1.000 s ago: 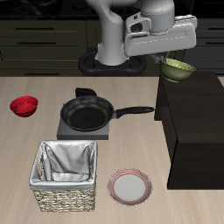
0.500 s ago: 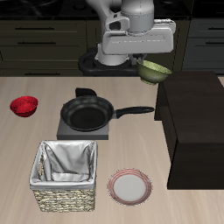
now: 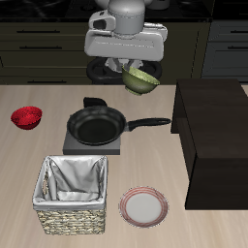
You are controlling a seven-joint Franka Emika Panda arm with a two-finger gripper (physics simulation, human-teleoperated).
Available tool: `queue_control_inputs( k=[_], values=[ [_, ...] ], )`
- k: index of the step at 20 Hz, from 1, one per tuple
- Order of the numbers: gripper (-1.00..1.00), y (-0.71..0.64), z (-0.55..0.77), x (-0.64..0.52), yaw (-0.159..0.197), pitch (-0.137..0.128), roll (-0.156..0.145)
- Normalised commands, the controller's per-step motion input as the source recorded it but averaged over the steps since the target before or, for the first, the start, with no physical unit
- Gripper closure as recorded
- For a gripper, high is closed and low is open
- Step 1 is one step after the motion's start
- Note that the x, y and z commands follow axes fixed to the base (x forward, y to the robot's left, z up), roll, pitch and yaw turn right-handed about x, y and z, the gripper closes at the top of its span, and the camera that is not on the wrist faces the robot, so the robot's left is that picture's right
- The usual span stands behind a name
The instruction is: Place the green bowl in the basket
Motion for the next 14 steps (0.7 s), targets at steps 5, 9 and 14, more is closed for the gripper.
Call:
queue_control_inputs(
  k=[5,9,14],
  values=[
    [1.0,-0.48,0.03,0.13,-0.032,0.009,-0.055],
    [1.0,-0.23,0.03,0.05,-0.021,-0.004,-0.026],
    [1.0,-0.27,0.03,0.13,-0.008,-0.002,-0.044]
  ],
)
